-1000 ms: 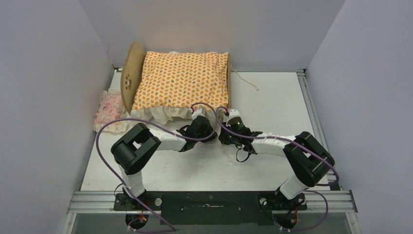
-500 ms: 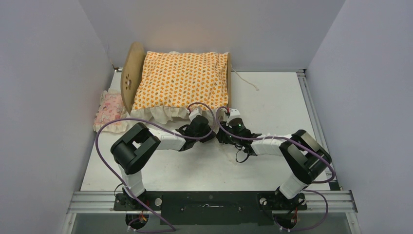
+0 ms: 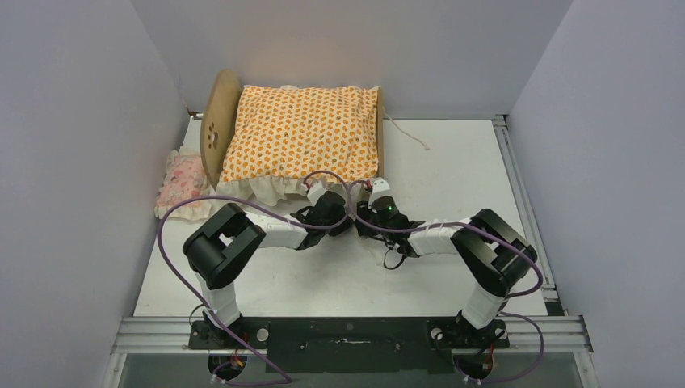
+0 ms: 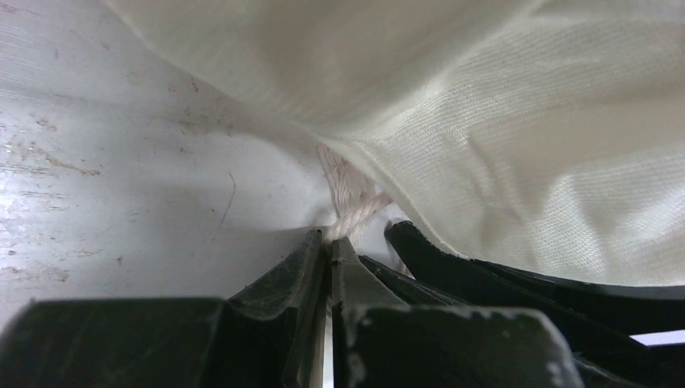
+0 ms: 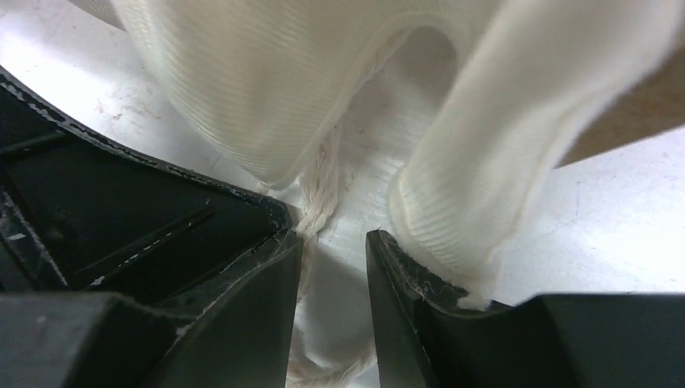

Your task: Set up the pet bed

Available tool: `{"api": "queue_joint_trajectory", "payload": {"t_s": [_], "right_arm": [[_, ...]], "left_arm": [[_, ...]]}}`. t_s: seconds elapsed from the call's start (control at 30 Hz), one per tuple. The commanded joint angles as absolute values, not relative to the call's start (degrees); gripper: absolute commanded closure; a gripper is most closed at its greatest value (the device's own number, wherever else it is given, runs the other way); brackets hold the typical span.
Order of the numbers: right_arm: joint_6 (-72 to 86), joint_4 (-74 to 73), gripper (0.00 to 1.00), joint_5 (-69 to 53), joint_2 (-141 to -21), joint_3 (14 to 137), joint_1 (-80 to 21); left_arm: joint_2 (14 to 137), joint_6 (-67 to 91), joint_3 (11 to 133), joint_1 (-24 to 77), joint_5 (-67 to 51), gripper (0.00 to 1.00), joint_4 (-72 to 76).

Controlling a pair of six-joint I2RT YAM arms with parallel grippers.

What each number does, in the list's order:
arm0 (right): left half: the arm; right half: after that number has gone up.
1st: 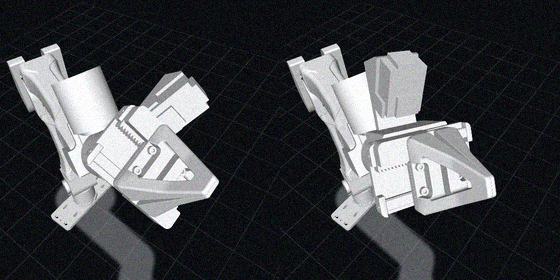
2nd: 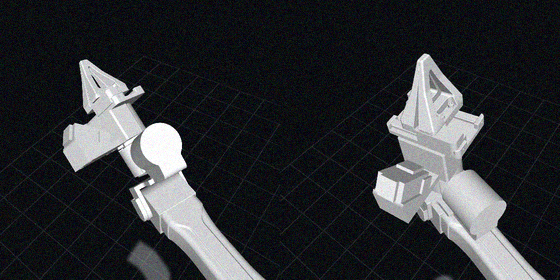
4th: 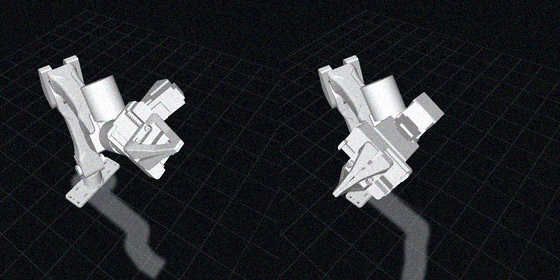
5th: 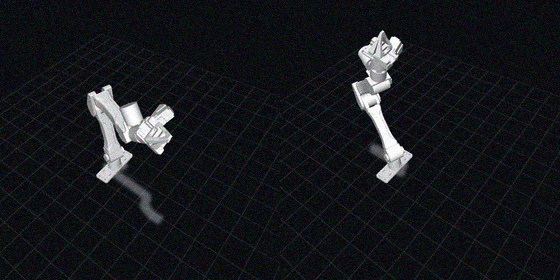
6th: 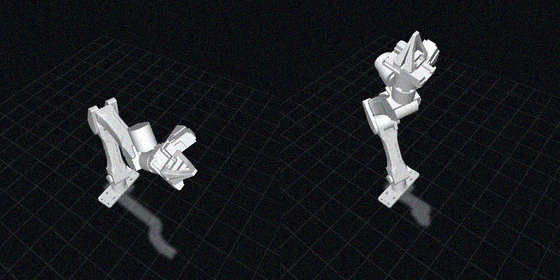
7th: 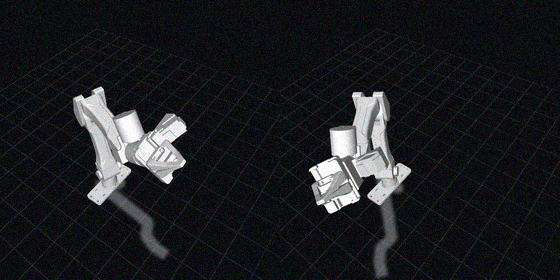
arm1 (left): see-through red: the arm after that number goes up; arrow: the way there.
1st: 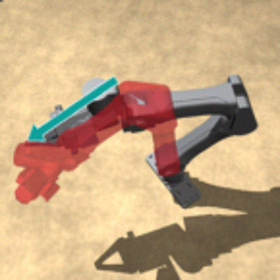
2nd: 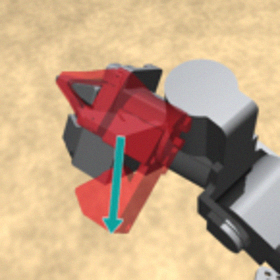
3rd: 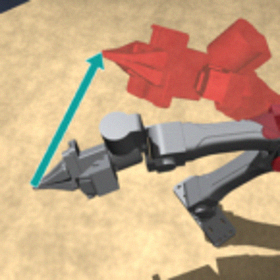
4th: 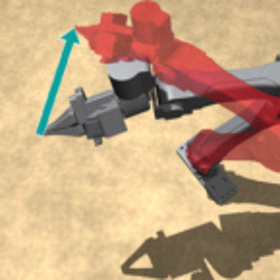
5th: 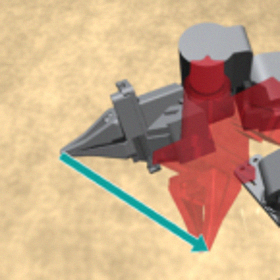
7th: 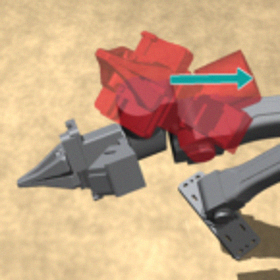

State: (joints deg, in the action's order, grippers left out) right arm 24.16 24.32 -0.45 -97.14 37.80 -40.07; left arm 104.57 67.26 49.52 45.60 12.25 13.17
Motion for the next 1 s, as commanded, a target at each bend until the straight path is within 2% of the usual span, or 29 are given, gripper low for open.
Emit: {"api": "queue_joint_trajectory", "payload": {"t_s": [0.0,0.17,0.23,0.33,0.47,0.77,0.83,0.9,0.97], "right_arm": [[20.93,16.86,0.63,6.66,-100.81,41.21,-43.73],[21.01,9.29,0.67,13.69,-102.94,44.7,-46.16],[21.87,7.18,0.75,15.02,-102.98,45.14,-46.23],[22.75,4.29,0.93,16.48,-101.86,45.07,-45.74],[22.36,6.76,0.95,12.17,-95.48,41.5,-45.09],[25.53,22.95,0.95,-2.88,-80.03,30.45,-39.92],[25.57,25.0,0.95,-4.68,-78.59,29.62,-39.29],[25.57,26.59,0.95,-6.43,-77.61,29.29,-38.76],[24.89,27.6,0.95,-7.49,-77.11,29.17,-38.55]], "left_arm": [[103.95,68.29,50.06,45.95,11.51,1.0,8.52],[103.73,67.93,50.01,45.85,11.6,1.0,8.44],[103.78,67.65,50.09,45.77,11.52,1.0,8.51],[103.75,67.05,50.1,45.79,11.36,1.0,8.65],[103.8,66.24,50.16,45.79,11.01,1.0,8.87],[104.12,64.24,50.45,45.78,9.05,1.0,9.83],[103.56,63.42,50.45,45.79,8.57,0.91,9.69],[102.33,62.21,50.12,45.77,8.59,0.73,9.41],[100.15,60.4,49.43,45.69,8.85,0.64,9.09]]}}
